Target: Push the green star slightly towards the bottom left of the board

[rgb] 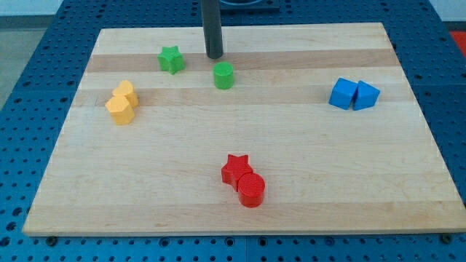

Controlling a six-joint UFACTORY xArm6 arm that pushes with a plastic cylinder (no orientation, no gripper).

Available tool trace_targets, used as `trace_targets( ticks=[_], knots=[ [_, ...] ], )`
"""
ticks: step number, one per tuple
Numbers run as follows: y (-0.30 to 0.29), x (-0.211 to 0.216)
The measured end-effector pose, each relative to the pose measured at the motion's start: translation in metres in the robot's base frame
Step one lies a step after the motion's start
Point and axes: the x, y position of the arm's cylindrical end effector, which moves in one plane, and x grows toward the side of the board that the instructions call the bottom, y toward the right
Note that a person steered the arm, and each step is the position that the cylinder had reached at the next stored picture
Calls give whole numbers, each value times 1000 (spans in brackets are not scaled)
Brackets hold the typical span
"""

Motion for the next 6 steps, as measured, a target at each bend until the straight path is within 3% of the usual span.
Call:
trace_targets(
  ticks=[2, 3, 5, 6],
  knots=[
    [-15, -2],
    [-62, -2],
    [-64, -2],
    [-63, 42]
  ],
)
